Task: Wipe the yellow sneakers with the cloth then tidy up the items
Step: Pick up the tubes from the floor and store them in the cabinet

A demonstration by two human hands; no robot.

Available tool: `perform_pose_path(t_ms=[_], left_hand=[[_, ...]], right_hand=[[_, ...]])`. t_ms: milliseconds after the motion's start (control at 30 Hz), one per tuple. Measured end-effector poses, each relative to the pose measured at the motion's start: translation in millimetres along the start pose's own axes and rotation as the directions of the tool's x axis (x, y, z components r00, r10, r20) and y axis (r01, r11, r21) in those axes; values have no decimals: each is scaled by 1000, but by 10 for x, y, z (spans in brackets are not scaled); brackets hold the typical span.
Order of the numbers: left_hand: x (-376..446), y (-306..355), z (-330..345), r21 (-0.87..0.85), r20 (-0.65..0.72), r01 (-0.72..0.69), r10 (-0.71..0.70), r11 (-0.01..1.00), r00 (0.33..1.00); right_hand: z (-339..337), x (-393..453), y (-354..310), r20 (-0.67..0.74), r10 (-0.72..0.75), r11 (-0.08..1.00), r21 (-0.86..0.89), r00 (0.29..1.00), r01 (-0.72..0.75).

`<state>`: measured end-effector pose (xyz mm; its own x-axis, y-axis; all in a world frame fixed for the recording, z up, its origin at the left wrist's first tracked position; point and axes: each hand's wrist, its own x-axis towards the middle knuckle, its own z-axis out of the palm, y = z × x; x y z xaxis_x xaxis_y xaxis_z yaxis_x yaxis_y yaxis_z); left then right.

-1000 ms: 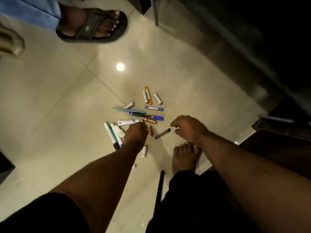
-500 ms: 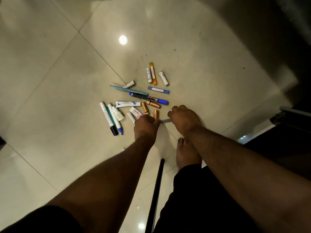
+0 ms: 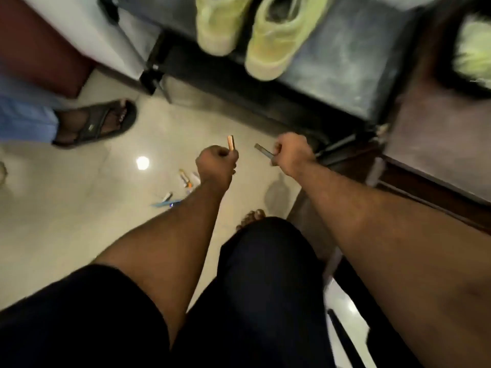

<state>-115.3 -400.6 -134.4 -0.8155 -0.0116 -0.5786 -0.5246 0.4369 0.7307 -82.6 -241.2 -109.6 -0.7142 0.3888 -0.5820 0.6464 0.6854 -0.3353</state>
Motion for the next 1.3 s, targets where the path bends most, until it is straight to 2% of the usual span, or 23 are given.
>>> perform_pose_path(t_ms=[100, 200, 300, 400, 500, 600, 800, 900, 1000, 1067, 1133, 1200, 1300], left_hand=[[-450, 782, 110, -54, 186, -154, 162, 987, 969], [-1189, 1482, 249, -89, 337, -281, 295, 956, 894], [-2081, 1719, 387, -94, 456, -305, 313, 948, 833], [-2809, 1430, 644, -90, 484, -252, 264, 963, 834], [-3125, 825, 1039, -98, 364, -181, 204, 979, 909], [-3055, 451, 1434, -86, 253, -116, 134, 990, 958], [-2358, 156, 2435, -150, 79, 46, -34, 988, 996], [-1950, 33, 2863, -226, 118, 170, -146, 959, 982], [-1635, -21, 3053, -389, 171, 321, -274, 864, 946], [-1525, -32, 3083, -370, 121, 332, -310, 868, 943], [-1432, -82, 3086, -403, 106, 302, -283, 864, 953], [-1346, -102, 3075, -456, 168, 293, -242, 840, 955], [-1246, -119, 3111, -416, 249, 307, -217, 856, 944]], right_hand=[[-754, -849, 336, -211, 154, 938, 339, 965, -75], [-1157, -1828, 754, -393, 324, 795, 607, 860, -22], [-1158, -2564, 1178, -347, 461, 573, 819, 817, 25], [-969, -2893, 1578, -269, 536, 397, 917, 800, 42], [-682, -2858, 1889, -163, 568, 289, 957, 806, -10], [-432, -2514, 2128, -70, 583, 168, 985, 810, -36], [-129, -1613, 2572, 47, 592, -147, 988, 804, 51], [-41, -1218, 2753, 91, 590, -259, 962, 802, 81], [46, -940, 2804, 123, 581, -336, 937, 805, 99], [84, -832, 2792, 143, 560, -395, 912, 816, 111], [98, -713, 2768, 157, 536, -451, 884, 830, 124], [106, -613, 2736, 174, 532, -483, 866, 829, 128], [108, -497, 2702, 198, 542, -504, 854, 816, 128]])
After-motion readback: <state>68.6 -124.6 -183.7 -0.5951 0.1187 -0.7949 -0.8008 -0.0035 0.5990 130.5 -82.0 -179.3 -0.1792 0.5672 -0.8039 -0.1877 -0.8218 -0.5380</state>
